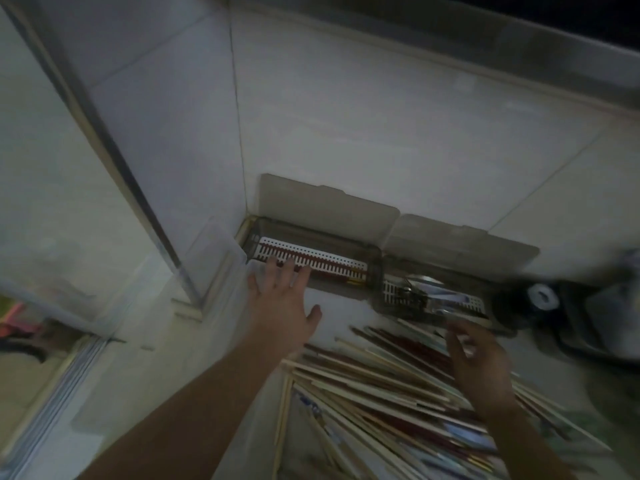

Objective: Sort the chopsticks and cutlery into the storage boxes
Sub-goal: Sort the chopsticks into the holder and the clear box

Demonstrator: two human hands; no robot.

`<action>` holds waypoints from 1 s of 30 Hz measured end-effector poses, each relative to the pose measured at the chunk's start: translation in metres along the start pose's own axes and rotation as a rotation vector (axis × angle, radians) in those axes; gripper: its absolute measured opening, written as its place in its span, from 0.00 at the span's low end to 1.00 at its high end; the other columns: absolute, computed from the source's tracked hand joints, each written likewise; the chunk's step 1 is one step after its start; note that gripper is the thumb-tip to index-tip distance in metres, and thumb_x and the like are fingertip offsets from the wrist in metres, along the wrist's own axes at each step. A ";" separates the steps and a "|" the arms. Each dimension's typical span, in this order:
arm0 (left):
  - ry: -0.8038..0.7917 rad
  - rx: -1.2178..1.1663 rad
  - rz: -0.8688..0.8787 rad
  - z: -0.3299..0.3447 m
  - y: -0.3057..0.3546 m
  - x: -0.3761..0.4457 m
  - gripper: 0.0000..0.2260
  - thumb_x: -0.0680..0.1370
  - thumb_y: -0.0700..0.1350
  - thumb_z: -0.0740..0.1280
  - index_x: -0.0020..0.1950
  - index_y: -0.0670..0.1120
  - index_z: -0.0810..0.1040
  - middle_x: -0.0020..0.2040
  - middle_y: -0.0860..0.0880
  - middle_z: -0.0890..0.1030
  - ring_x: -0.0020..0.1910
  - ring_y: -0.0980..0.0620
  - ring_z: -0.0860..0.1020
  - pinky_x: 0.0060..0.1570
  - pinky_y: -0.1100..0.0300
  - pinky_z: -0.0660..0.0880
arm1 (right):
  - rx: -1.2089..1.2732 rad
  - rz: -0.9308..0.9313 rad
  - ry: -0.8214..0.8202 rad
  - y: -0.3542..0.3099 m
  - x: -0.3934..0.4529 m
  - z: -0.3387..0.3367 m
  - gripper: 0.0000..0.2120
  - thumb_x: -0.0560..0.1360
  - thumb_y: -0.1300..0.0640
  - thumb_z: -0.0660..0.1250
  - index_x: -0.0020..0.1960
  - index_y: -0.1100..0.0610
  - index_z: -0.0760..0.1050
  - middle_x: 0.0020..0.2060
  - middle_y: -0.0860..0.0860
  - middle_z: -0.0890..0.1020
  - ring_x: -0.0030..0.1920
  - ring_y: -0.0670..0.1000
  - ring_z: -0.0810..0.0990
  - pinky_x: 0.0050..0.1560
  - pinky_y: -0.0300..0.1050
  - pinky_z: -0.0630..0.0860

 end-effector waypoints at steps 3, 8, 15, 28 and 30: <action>0.026 -0.072 0.028 -0.007 0.002 -0.007 0.35 0.75 0.67 0.54 0.78 0.53 0.54 0.79 0.49 0.51 0.77 0.44 0.46 0.74 0.41 0.47 | -0.064 0.060 0.044 0.044 -0.060 -0.033 0.07 0.76 0.59 0.67 0.48 0.46 0.79 0.44 0.49 0.81 0.45 0.51 0.81 0.47 0.29 0.73; 0.048 -0.134 0.025 -0.012 0.009 -0.044 0.36 0.73 0.68 0.54 0.77 0.52 0.56 0.79 0.48 0.52 0.77 0.43 0.53 0.71 0.42 0.57 | -0.285 0.016 0.053 0.072 -0.132 -0.056 0.10 0.72 0.53 0.64 0.45 0.55 0.83 0.41 0.53 0.83 0.43 0.52 0.79 0.44 0.38 0.73; -0.041 -0.058 0.017 0.004 0.013 -0.073 0.37 0.76 0.66 0.58 0.78 0.51 0.49 0.79 0.48 0.49 0.76 0.43 0.53 0.71 0.42 0.59 | -0.454 -0.038 -0.108 0.062 -0.158 -0.040 0.06 0.67 0.58 0.69 0.42 0.54 0.84 0.41 0.52 0.84 0.45 0.60 0.81 0.46 0.52 0.79; -0.020 -0.036 0.013 0.002 0.012 -0.071 0.35 0.74 0.59 0.66 0.77 0.47 0.58 0.77 0.43 0.60 0.73 0.40 0.61 0.67 0.43 0.64 | -0.722 0.265 -0.268 0.092 -0.111 -0.048 0.13 0.77 0.43 0.60 0.47 0.46 0.81 0.49 0.47 0.82 0.55 0.53 0.76 0.54 0.46 0.70; -0.021 -0.036 0.013 0.002 0.011 -0.071 0.35 0.74 0.59 0.66 0.76 0.47 0.58 0.76 0.43 0.61 0.73 0.40 0.61 0.67 0.43 0.64 | -0.723 0.253 -0.312 0.091 -0.112 -0.044 0.10 0.76 0.43 0.61 0.51 0.41 0.80 0.53 0.44 0.80 0.58 0.51 0.74 0.55 0.46 0.68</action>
Point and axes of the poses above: each hand's wrist, its own x-axis towards the middle knuckle, its own z-axis out of the palm, y = z × x, the point moved 7 cm from there along x, towards the middle knuckle
